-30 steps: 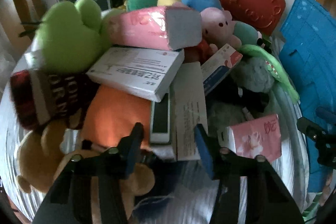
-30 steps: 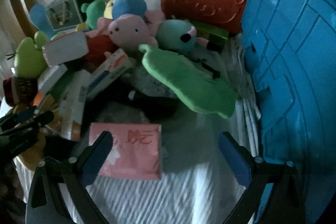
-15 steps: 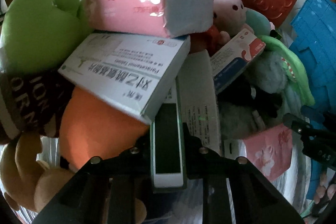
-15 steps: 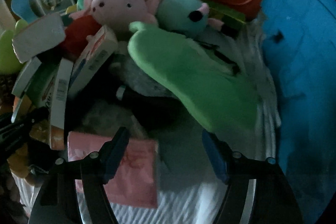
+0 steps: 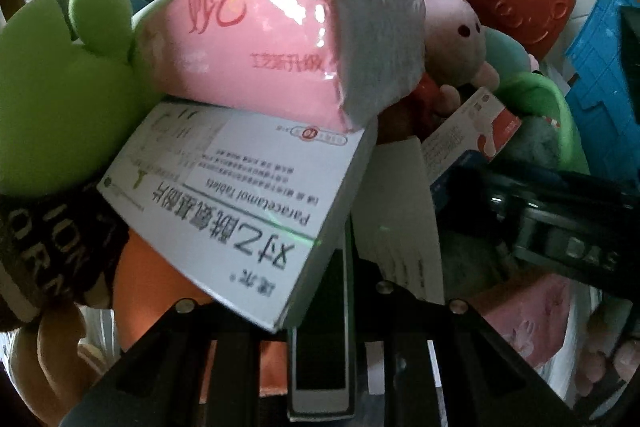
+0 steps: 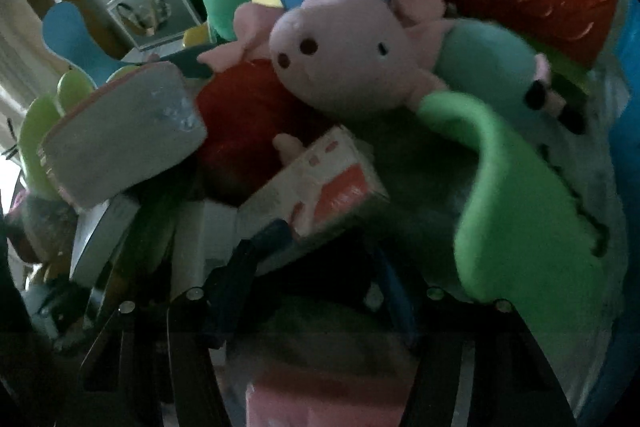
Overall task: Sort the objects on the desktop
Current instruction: 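Grasp the green-striped medicine box with the left tool while the right tool grasps a white medicine box, then carry both medicine boxes into the blue crate and release them, then move both tools back over the pile on the bed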
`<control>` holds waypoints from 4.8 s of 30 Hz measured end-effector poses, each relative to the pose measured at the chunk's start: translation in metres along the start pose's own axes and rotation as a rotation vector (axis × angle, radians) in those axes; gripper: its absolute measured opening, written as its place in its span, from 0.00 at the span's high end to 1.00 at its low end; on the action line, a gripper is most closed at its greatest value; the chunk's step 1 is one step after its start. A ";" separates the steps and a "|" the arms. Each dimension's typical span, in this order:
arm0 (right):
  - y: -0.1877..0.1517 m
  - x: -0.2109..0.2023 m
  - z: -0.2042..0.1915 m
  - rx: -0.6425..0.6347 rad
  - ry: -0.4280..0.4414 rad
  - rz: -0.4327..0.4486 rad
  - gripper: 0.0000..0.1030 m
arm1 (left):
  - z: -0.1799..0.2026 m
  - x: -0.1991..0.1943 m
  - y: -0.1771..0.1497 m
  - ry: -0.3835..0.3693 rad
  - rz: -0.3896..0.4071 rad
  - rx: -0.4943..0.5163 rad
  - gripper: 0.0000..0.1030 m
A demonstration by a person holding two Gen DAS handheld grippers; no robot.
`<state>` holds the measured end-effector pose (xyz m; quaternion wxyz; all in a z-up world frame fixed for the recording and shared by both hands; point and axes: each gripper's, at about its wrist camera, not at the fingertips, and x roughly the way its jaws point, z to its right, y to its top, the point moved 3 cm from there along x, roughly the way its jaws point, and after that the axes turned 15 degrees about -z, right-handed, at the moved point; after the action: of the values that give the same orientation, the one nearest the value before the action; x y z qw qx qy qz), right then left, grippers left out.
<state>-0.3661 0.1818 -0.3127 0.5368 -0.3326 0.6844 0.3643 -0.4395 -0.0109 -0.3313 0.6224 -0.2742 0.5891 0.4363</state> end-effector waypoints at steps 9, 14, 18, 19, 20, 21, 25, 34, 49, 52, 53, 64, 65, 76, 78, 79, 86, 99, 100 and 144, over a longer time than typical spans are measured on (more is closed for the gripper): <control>0.009 0.014 -0.004 0.004 0.082 0.017 0.60 | 0.000 0.004 0.010 0.022 -0.001 -0.008 0.83; -0.005 -0.013 -0.011 -0.027 0.084 0.073 0.69 | -0.001 -0.016 -0.004 0.016 0.016 -0.015 0.83; -0.023 -0.044 -0.025 -0.071 0.037 0.128 0.75 | 0.003 -0.050 -0.025 0.001 0.069 -0.009 0.83; -0.028 -0.053 -0.025 -0.082 0.030 0.141 0.76 | 0.004 -0.056 -0.029 0.000 0.080 -0.006 0.83; -0.034 -0.062 -0.028 -0.091 0.021 0.156 0.77 | 0.005 -0.068 -0.036 -0.004 0.105 -0.001 0.83; -0.039 -0.070 -0.032 -0.100 0.005 0.171 0.78 | 0.007 -0.078 -0.042 -0.001 0.124 0.003 0.83; -0.059 -0.094 -0.041 -0.127 -0.025 0.222 0.78 | 0.011 -0.105 -0.057 0.004 0.182 0.008 0.83; -0.108 -0.164 -0.076 -0.171 -0.107 0.362 0.78 | 0.029 -0.166 -0.088 0.028 0.324 0.041 0.83; -0.206 -0.272 -0.107 -0.115 -0.315 0.628 0.78 | 0.064 -0.255 -0.152 -0.028 0.539 0.177 0.83; -0.224 -0.296 -0.095 -0.084 -0.342 0.676 0.78 | 0.090 -0.265 -0.159 -0.033 0.565 0.217 0.83; -0.229 -0.303 -0.090 -0.076 -0.346 0.690 0.78 | 0.101 -0.270 -0.161 -0.038 0.578 0.229 0.83; -0.316 -0.404 0.026 0.047 -0.469 0.861 0.78 | 0.259 -0.308 -0.169 -0.097 0.690 0.331 0.83; -0.328 -0.414 0.046 0.070 -0.486 0.873 0.78 | 0.279 -0.311 -0.172 -0.102 0.699 0.347 0.83; -0.403 -0.443 0.200 0.251 -0.581 0.816 0.78 | 0.440 -0.304 -0.211 -0.077 0.646 0.472 0.80; -0.409 -0.443 0.218 0.266 -0.583 0.809 0.78 | 0.456 -0.304 -0.215 -0.083 0.639 0.486 0.80; -0.411 -0.443 0.224 0.272 -0.581 0.807 0.78 | 0.460 -0.304 -0.216 -0.082 0.641 0.493 0.80; -0.407 -0.432 0.261 0.283 -0.556 0.763 0.78 | 0.498 -0.295 -0.211 -0.033 0.623 0.488 0.80; -0.404 -0.425 0.289 0.339 -0.569 0.752 0.01 | 0.480 -0.290 -0.209 -0.042 0.603 0.439 0.22; -0.407 -0.427 0.288 0.342 -0.559 0.757 0.00 | 0.475 -0.292 -0.209 -0.055 0.603 0.427 0.22; -0.209 -0.206 -0.015 0.071 -0.287 0.422 0.00 | 0.020 -0.141 -0.139 0.007 0.191 0.051 0.21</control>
<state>-0.1546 0.0744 -0.1382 0.5518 -0.1082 0.6681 0.4873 -0.2980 -0.0898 -0.2148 0.5827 -0.2024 0.6256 0.4776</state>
